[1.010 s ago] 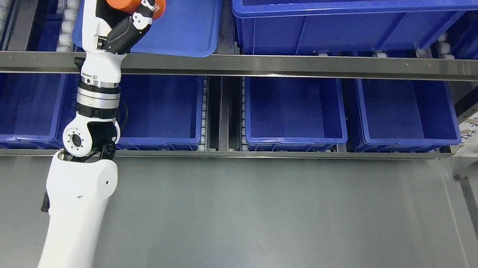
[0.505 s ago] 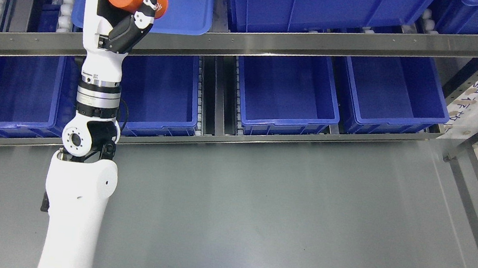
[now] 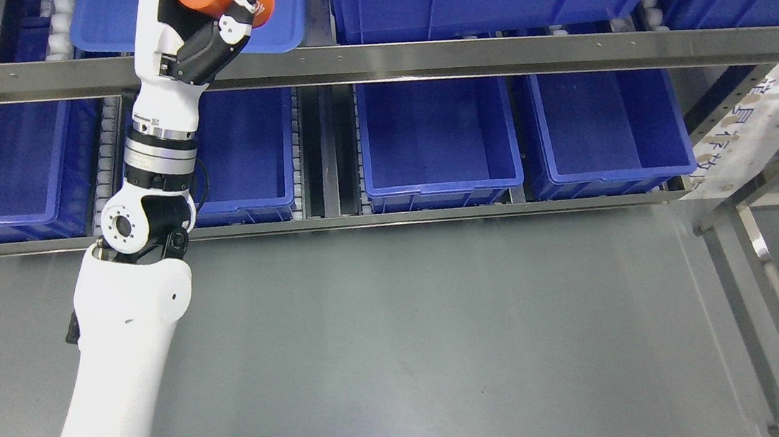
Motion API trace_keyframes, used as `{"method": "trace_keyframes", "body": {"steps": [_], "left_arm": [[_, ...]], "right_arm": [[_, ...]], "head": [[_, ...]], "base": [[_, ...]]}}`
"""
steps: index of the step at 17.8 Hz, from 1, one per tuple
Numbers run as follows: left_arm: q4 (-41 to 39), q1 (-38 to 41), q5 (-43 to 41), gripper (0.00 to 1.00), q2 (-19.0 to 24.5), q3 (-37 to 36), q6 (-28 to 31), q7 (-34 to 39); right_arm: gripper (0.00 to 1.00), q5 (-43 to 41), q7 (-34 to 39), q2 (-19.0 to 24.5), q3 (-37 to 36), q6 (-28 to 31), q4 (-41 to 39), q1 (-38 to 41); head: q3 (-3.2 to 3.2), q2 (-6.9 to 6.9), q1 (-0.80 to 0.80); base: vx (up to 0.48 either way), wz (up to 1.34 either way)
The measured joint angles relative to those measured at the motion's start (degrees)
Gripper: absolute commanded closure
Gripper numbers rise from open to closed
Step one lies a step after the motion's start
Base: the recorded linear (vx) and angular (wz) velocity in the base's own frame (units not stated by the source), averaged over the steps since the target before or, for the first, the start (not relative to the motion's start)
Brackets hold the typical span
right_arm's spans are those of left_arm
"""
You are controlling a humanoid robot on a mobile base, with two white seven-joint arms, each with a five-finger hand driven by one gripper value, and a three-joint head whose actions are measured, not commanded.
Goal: Grab orange capacitor from left shelf to right desk
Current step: 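Hold the capacitor in the left hand while turning toward the steel table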
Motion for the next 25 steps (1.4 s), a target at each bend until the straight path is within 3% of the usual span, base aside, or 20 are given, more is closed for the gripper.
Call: {"method": "trace_keyframes", "body": {"steps": [9, 20, 25], "left_arm": [[-2.7, 3.9, 0.0, 0.98, 0.0, -0.1, 0.4, -2.9], [-6.2, 15.9, -0.1, 0.98, 0.0, -3.8, -10.5, -6.0], [-6.9, 18.3, -0.2, 0.98, 0.0, -5.1, -11.7, -6.0]], "right_arm": [[0.0, 0.0, 0.0, 0.0, 0.0, 0.0, 0.0, -0.1], [0.0, 0.0, 0.0, 0.0, 0.0, 0.0, 0.0, -0.1], [0.0, 0.0, 0.0, 0.0, 0.0, 0.0, 0.0, -0.1]], "head": [[0.0, 0.01, 0.0], [0.0, 0.01, 0.0], [0.0, 0.01, 0.0]], "base": [[-0.017, -0.54], [0.068, -0.37], [0.185, -0.37]]}}
